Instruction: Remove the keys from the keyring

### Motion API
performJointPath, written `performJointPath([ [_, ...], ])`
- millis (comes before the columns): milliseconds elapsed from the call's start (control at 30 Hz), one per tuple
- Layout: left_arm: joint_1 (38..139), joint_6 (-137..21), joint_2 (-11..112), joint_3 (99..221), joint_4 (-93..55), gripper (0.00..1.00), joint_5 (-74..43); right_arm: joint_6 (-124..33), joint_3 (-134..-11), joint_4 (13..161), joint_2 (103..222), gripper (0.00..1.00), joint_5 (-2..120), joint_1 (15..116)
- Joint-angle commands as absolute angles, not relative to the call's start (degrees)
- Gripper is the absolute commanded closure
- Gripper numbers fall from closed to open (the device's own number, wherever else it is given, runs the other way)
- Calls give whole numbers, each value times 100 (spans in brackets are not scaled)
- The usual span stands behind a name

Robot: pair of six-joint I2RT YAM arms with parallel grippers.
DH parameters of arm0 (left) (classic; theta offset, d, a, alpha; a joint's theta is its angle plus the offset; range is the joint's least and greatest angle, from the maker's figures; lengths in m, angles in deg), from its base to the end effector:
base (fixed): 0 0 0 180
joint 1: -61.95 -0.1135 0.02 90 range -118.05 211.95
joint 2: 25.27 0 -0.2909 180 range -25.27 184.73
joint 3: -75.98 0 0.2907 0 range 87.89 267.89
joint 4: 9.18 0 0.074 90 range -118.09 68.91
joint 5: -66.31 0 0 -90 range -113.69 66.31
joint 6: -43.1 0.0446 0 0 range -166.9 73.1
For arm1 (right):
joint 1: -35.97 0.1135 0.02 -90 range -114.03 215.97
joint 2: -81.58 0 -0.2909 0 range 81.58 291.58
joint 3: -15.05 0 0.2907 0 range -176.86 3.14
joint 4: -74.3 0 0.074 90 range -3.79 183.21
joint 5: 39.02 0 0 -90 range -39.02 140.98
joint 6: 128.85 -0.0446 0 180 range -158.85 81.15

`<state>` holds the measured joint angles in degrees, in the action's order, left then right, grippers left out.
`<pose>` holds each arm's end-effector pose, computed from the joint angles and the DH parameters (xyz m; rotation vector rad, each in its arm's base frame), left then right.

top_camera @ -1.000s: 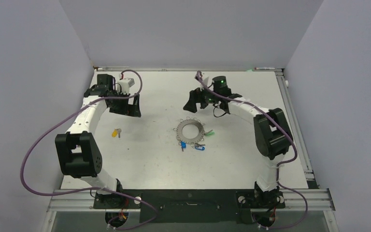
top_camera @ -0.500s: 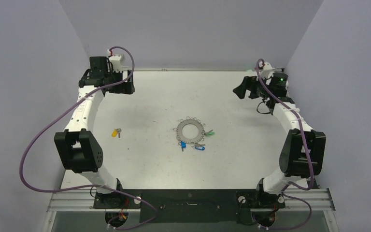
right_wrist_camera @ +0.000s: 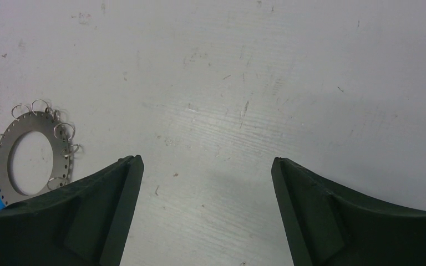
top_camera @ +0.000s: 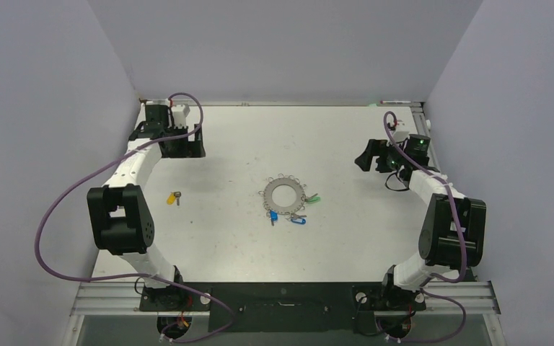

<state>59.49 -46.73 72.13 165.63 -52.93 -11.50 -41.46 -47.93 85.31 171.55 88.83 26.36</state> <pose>0.4187 0.0086 0.2707 0.0425 2.4566 -0.2424 0.3644 -0.0339 0.2052 -0.1268 2.1454 0.6623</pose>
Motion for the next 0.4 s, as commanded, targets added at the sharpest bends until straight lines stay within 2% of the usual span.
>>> performJointPath([
  [0,5881,-4802,6925,16524,-4867,4,-1121,-4170,-4817,8012,16937,10,9053,2670],
  [367,5816,-4875,6840,16509,-4769,4,-866,-4169,-4773,7962,16873,10,9120,2683],
])
